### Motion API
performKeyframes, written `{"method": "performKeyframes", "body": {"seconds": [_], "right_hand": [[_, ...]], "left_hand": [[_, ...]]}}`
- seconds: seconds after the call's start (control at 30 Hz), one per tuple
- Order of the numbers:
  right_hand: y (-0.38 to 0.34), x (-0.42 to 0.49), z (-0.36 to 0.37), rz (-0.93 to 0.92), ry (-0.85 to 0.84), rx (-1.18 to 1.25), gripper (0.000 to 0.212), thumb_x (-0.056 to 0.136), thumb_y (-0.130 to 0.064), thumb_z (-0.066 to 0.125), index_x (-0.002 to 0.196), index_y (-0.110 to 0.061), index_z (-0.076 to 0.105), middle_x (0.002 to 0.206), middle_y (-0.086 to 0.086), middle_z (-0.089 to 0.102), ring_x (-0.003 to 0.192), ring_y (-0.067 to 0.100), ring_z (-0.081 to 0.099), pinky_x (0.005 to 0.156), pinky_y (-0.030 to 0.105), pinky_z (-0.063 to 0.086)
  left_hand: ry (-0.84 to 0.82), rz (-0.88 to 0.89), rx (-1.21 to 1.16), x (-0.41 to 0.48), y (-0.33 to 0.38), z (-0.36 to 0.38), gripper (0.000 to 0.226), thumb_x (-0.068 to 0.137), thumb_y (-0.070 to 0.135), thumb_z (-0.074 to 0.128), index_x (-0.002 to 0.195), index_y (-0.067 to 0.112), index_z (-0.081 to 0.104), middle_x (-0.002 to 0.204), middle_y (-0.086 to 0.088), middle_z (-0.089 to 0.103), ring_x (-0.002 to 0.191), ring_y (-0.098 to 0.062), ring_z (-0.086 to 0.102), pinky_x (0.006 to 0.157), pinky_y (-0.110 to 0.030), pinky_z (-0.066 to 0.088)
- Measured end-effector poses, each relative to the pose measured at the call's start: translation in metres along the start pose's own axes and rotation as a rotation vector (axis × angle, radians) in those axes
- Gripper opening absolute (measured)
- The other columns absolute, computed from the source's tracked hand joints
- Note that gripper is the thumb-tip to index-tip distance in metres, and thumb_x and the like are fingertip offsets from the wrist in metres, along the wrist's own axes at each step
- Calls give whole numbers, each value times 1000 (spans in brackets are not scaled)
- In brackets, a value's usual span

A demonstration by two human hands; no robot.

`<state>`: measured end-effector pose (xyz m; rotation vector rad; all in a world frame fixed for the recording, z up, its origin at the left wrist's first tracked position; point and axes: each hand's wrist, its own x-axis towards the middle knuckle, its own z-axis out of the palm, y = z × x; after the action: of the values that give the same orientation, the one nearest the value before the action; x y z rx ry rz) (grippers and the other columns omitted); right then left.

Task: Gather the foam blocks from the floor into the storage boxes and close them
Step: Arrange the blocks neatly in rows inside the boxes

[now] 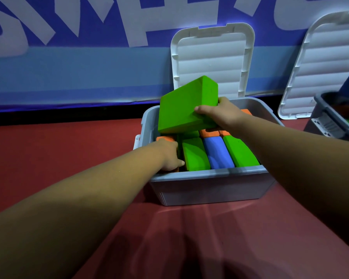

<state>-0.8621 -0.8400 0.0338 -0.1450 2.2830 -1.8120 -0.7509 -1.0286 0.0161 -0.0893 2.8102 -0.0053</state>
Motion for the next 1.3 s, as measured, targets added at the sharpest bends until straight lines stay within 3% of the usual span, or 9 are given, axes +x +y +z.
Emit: {"method": "performKeyframes", "body": {"seconds": [0.3, 0.53, 0.67, 0.77, 0.83, 0.97, 1.07, 1.17, 1.3], "right_hand": [[-12, -4, 11, -36, 83, 12, 78, 61, -70, 87, 109, -11, 72, 101, 9, 78, 85, 26, 78, 62, 45, 65], [-34, -12, 24, -82, 177, -113, 98, 80, -77, 66, 158, -30, 30, 139, 3, 57, 100, 30, 70, 53, 48, 63], [-31, -12, 35, -119, 116, -309, 87, 90, -77, 53, 163, -41, 20, 145, 5, 55, 81, 29, 74, 61, 42, 65], [-23, -9, 46, -171, 45, -435, 78, 95, -75, 43, 162, -44, 18, 137, 5, 61, 72, 29, 74, 74, 41, 63], [-20, -5, 52, -213, -13, -395, 67, 101, -67, 41, 162, -44, 23, 134, 6, 64, 79, 29, 73, 76, 44, 63], [-14, 9, 66, -233, -86, -478, 60, 106, -47, 45, 162, -38, 26, 121, 8, 67, 83, 26, 73, 72, 34, 63], [-4, 12, 72, -208, -78, -576, 58, 108, -41, 44, 163, -32, 28, 116, 2, 63, 97, 23, 70, 73, 25, 58], [7, 12, 71, -247, -87, -707, 48, 111, -31, 41, 158, -23, 41, 150, 4, 56, 135, 21, 53, 102, 22, 38], [18, 17, 73, -271, -112, -803, 54, 106, -14, 41, 157, -30, 42, 146, 8, 60, 95, 16, 57, 66, 19, 36]], "left_hand": [[-41, -297, -195, 6, 6, 9, 111, 79, 53, 82, 157, 15, 12, 146, -26, 33, 133, -41, 47, 107, -48, 47], [-157, -192, -212, 14, 4, 8, 156, 66, 61, 85, 156, 22, -36, 162, -19, 34, 137, -40, 49, 109, -51, 47], [-140, -187, -259, 17, -3, 9, 162, 66, 60, 89, 149, 24, -46, 153, -19, 48, 131, -39, 56, 109, -48, 48], [-162, -153, -300, 20, -11, 9, 161, 67, 67, 87, 152, 20, -41, 162, -15, 41, 140, -36, 49, 115, -43, 41], [-167, -173, -355, 24, -21, 4, 152, 63, 74, 85, 164, 15, -12, 160, -11, 43, 140, -34, 50, 114, -43, 42], [-139, -138, -732, 33, -37, -5, 57, 83, 46, 85, 119, 13, 56, 100, -12, 69, 87, -32, 71, 87, -52, 63], [-67, -175, -941, 42, -40, -10, 27, 93, 25, 76, 111, 19, 56, 92, -11, 64, 73, -27, 66, 77, -47, 63], [157, -138, -883, 52, -42, -13, 65, 88, 20, 68, 146, 28, 41, 101, -9, 70, 77, -30, 74, 75, -46, 65], [269, -58, -395, 57, -51, -11, 96, 91, 20, 60, 166, 36, 2, 124, -11, 65, 112, -34, 64, 78, -29, 42]]}}
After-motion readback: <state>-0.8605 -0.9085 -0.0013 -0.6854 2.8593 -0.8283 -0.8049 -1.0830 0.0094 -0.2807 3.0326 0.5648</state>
